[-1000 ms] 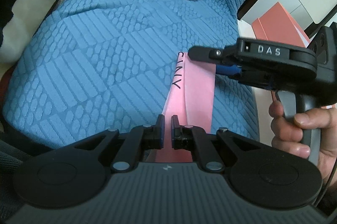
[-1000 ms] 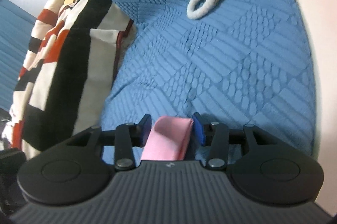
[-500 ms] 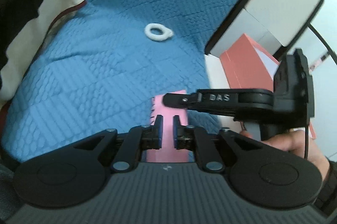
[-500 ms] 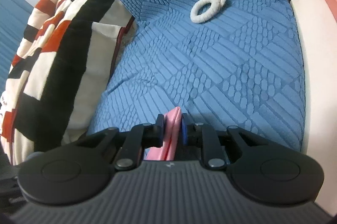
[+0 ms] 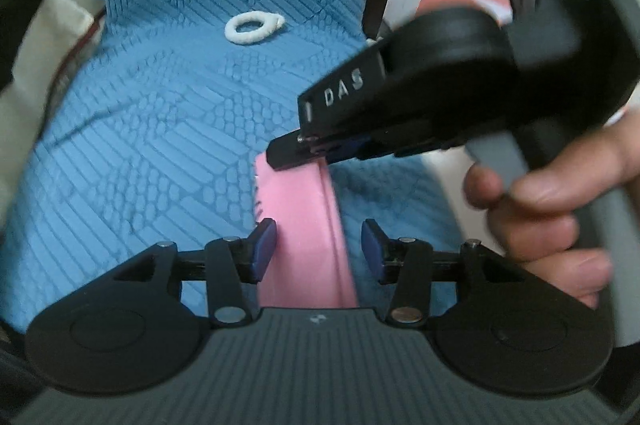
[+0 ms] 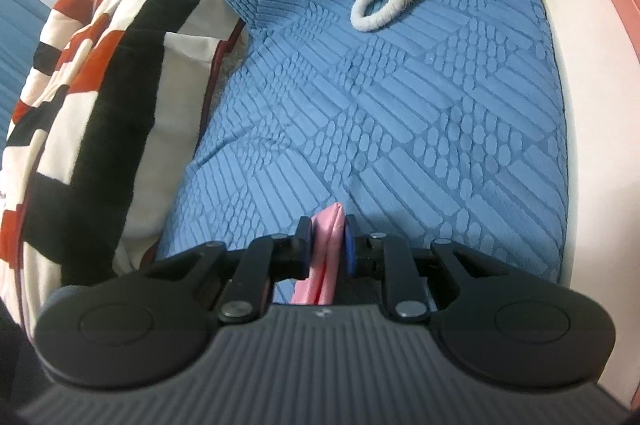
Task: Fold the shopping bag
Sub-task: 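Hold the rolled pink wrapper with both tools, pinching it into a tube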
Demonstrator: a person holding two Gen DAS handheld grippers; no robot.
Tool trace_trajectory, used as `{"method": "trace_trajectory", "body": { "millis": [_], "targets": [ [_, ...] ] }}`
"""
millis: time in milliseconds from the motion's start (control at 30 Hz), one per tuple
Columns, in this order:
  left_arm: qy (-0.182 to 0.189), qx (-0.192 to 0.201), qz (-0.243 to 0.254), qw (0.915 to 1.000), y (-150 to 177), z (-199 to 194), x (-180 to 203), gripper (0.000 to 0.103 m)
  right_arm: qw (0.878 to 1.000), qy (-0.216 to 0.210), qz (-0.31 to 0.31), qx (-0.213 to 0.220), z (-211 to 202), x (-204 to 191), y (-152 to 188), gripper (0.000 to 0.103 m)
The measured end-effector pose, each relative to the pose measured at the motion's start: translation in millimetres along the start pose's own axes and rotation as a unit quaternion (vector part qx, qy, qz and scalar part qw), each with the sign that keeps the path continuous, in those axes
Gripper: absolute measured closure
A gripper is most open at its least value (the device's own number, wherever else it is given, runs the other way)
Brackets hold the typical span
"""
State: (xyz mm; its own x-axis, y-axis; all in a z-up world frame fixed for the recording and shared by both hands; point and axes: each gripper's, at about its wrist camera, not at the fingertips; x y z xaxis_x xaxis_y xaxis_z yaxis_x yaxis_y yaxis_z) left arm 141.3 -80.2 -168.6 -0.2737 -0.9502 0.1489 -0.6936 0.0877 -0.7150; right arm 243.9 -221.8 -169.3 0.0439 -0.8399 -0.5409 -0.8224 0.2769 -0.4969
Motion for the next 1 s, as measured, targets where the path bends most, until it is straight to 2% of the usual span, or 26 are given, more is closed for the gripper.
{"method": "trace_trajectory", "body": {
  "millis": [100,200,333,467,567,633,700,1000],
  "targets": [
    [-0.025,-0.002,0.022,0.9994,2,6,4,0.052,1.0,-0.002,0.004,0.001,-3,-1,0,0.084],
    [-0.031,0.0,0.023,0.9993,2,9,2,0.058,1.0,-0.006,0.008,0.004,-6,0,-1,0.084],
    [-0.03,0.005,0.001,0.9995,-2,6,-10,0.078,1.0,-0.015,0.013,0.013,-10,0,-2,0.078],
    [-0.019,0.008,-0.035,0.9992,-6,1,-22,0.087,0.999,-0.03,0.027,0.027,-13,1,-2,0.072],
    [-0.007,0.006,-0.071,0.9975,-8,-1,-33,0.09,0.998,-0.042,0.035,0.035,-16,2,-4,0.066],
    [0.003,0.008,-0.091,0.9958,-10,-6,-38,0.09,0.997,-0.046,0.043,0.042,-17,3,-5,0.042],
    [0.011,0.014,-0.106,0.9942,-12,-10,-42,0.09,0.996,-0.05,0.053,0.047,-17,5,-6,0.035],
    [0.052,0.034,-0.149,0.9868,-19,-27,-56,0.09,0.992,-0.097,0.068,0.047,-15,0,-6,0.034]
  ]
}}
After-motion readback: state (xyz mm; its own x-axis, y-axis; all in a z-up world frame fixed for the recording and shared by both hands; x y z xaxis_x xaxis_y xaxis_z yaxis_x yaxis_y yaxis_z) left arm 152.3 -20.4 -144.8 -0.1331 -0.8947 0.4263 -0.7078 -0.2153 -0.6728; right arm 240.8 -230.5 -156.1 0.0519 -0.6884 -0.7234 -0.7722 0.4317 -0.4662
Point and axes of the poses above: each gripper's, at about its wrist camera, not at the fingertips, and z roughly the way its jaws point, x to its right, y to its underside, and after that the axes turned 9 degrees about x, right-handed
